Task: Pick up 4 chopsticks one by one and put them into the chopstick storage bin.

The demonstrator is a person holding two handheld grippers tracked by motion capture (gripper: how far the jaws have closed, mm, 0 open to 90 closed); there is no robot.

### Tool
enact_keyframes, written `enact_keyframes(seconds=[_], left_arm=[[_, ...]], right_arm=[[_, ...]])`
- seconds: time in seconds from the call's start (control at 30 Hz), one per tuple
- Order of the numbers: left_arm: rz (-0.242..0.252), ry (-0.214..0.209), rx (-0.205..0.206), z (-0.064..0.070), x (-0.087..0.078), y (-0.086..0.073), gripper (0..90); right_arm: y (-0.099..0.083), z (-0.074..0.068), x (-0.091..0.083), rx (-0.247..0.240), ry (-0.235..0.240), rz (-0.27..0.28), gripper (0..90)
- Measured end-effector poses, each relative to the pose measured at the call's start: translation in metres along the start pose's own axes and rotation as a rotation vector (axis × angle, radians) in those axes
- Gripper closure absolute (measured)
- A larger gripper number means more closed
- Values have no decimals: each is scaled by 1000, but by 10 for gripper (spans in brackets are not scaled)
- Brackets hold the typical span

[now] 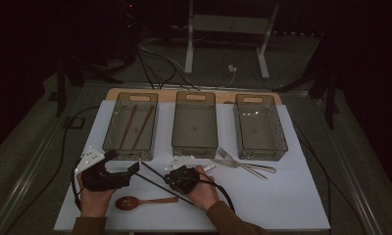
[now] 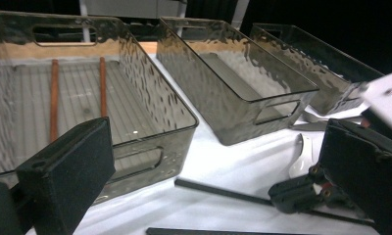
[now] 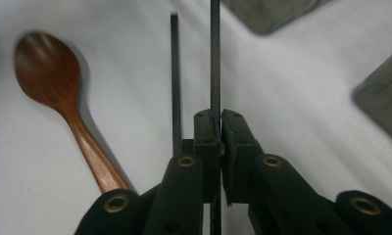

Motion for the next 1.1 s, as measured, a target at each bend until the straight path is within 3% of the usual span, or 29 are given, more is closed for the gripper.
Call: enact_keyframes(seconds=[0.3, 0.43, 0.57, 0.73, 0.9, 1.1], left_arm=[[-34, -28, -38, 7, 19, -8, 43], [-43, -36, -74, 10, 31, -9, 101], [-46, -48, -109, 13, 41, -9, 196], [-32, -124, -170, 19, 52, -9, 437], [-34, -181, -176, 29, 60, -8, 598], [-38, -209, -183, 35, 65, -7, 747]], right_arm=[[16, 11, -21, 88, -10, 124, 871], [22, 9, -27, 87, -15, 168, 871], [28, 8, -32, 92, -17, 207, 871], [34, 7, -39, 100, -20, 253, 871], [38, 6, -41, 105, -11, 277, 870], [38, 7, -42, 110, -8, 279, 870]])
Point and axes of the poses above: each handheld gripper's, and its own axes: x roughly forward along the jaws, y roughly out of its top, z roughly to its right, the point moved 9 cm from there along x, roughly forward along the jaws, and after that the axes turned 11 degrees about -y, right-handed, at the moved point
